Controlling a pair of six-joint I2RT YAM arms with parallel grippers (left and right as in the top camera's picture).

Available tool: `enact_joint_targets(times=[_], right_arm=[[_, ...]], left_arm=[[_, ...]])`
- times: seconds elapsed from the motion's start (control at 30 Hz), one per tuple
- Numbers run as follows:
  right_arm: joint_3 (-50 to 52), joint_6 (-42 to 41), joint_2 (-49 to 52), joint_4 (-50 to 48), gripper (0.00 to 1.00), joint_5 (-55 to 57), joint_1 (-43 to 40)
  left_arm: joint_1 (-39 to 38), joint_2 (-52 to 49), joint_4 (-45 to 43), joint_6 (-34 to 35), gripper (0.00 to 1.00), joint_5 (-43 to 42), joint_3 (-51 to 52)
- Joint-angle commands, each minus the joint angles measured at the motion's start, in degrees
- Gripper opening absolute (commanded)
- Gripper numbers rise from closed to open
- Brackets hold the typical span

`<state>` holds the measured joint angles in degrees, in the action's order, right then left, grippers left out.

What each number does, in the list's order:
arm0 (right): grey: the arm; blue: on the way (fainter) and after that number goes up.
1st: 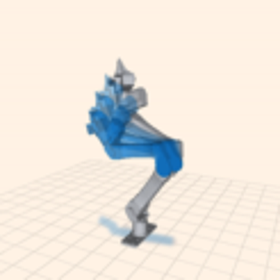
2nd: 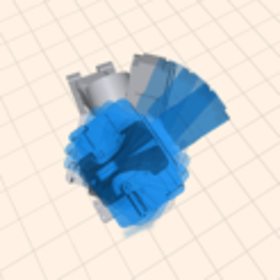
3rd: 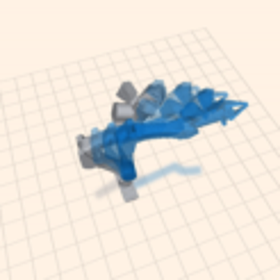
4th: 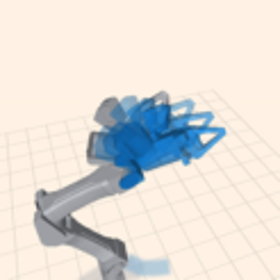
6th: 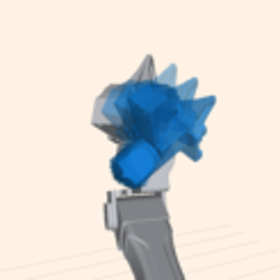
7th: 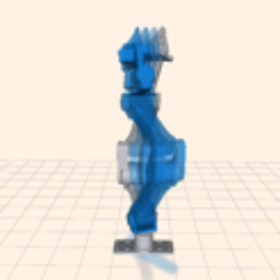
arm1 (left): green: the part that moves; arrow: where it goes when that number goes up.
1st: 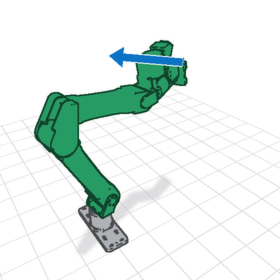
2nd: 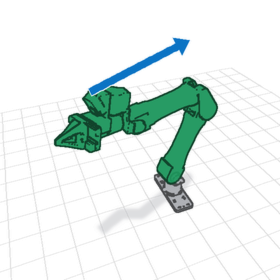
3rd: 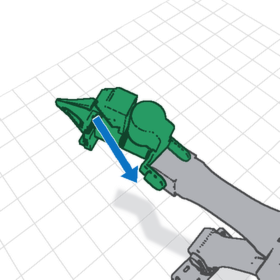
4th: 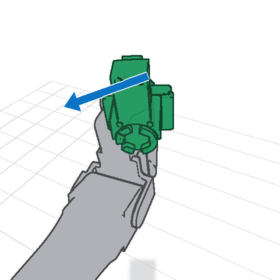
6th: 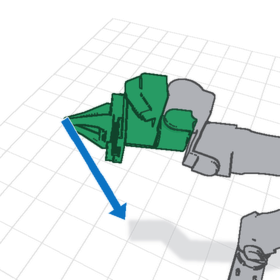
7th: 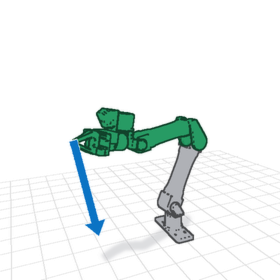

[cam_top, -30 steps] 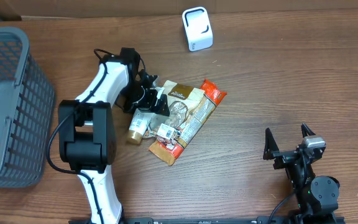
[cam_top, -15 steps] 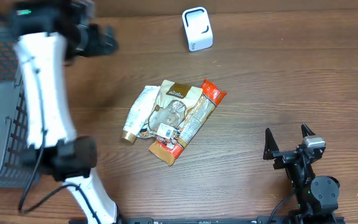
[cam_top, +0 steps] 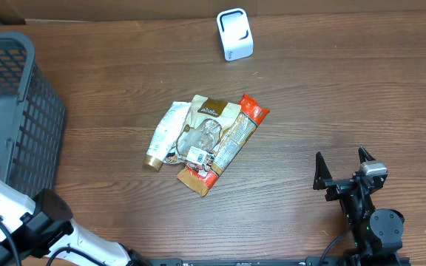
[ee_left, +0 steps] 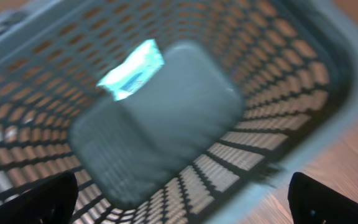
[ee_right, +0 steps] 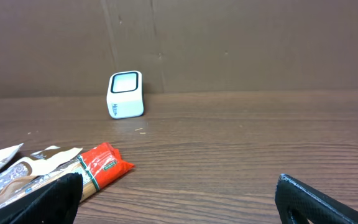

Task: Scan the item barcode
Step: 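Reach the left gripper into the basket and grasp the mint-green packet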

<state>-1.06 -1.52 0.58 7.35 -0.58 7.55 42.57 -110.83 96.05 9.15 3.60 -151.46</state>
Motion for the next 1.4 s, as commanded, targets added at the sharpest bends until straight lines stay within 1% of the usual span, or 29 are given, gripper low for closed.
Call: enact_joint_targets(times=[0.0, 0.2, 0.3, 0.37, 0.47, 0.6, 0.63, 0.67, 0.7, 0.73, 0.83, 1.07, 1.13, 1.23, 1.37], right_arm=[[-0.61, -0.22, -0.42, -0.17, 1.0, 0.52, 0.2], [-0.61, -0.22, -0.42, -0.17, 1.0, 0.52, 0.2], [-0.61, -0.22, -0.42, -0.17, 1.0, 0.52, 0.2], [-0.61, -0.22, -0.42, -0.17, 1.0, 0.52, 0.2], [-0.61, -0.22, -0.42, -0.17, 1.0, 0.52, 0.2], [-0.61, -0.22, -0.42, -0.17, 1.0, 0.52, 0.2], [-0.61, -0.22, -0.42, -0.17, 1.0, 0.52, 0.2], [-0.61, -0.22, -0.42, -0.17, 1.0, 0.52, 0.2], [-0.61, -0.22, -0.42, -0.17, 1.0, 0.52, 0.2], [-0.61, -0.22, -0.42, -0.17, 1.0, 0.52, 0.2], [-0.61, -0.22, -0.42, -0.17, 1.0, 0.52, 0.2], [-0.61, -0.22, -0.42, -0.17, 1.0, 0.52, 0.2], [-0.61, -0.22, -0.42, -0.17, 1.0, 0.52, 0.2], [-0.61, -0.22, -0.42, -0.17, 1.0, 0.52, 0.2], [-0.61, -0.22, -0.42, -0.17, 1.0, 0.52, 0.2]], left_arm=[[0.98, -1.53, -1.97, 2.4, 1.0, 2.8, 1.9], [1.18, -6.58, -11.82, -2.97, 1.0, 0.96, 5.29], [2.32, -10.91, -13.16, -5.07, 1.0, 1.05, 7.74], [3.23, -12.74, -13.14, -7.74, 1.0, 1.51, 10.14], [4.74, -14.53, -13.49, -11.65, 0.91, 1.49, 14.56], [5.81, -14.69, -16.63, -15.96, 0.8, 0.79, 20.92], [5.79, -14.69, -17.66, -17.46, 0.77, 0.11, 22.18], [5.79, -14.69, -18.67, -19.26, 0.87, -0.28, 23.19], [5.7, -14.69, -19.74, -20.48, 1.0, -0.24, 24.02], [5.46, -14.69, -21.2, -22.14, 1.0, -0.26, 25.11], [5.42, -14.69, -25.27, -24.13, 1.0, -0.26, 27.34], [5.77, -14.69, -39.78, -33.48, 1.0, -0.66, 34.75], [5.92, -14.71, -41.53, -36.11, 1.0, -0.66, 36.2], [6.27, -14.73, -44.04, -37.73, 1.0, -0.61, 38.12], [6.78, -14.75, -46.45, -37.9, 1.0, -0.44, 39.69]])
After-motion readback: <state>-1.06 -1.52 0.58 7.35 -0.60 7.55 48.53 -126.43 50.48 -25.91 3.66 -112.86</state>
